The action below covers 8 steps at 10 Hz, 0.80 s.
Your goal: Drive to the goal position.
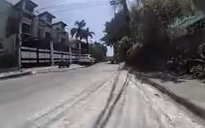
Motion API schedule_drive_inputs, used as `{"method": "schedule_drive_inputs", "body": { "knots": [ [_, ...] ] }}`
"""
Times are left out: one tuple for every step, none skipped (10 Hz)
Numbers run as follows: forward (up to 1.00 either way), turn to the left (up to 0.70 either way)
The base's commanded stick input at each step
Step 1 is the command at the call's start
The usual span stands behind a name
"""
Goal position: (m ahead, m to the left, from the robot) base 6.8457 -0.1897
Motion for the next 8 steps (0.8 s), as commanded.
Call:
{"method": "schedule_drive_inputs", "body": {
  "knots": [
    [1.00,0.01],
    [1.00,0.01],
    [1.00,0.01],
    [1.00,0.01],
    [1.00,0.01],
    [1.00,0.01],
    [1.00,0.01],
    [1.00,0.01]
  ]
}}
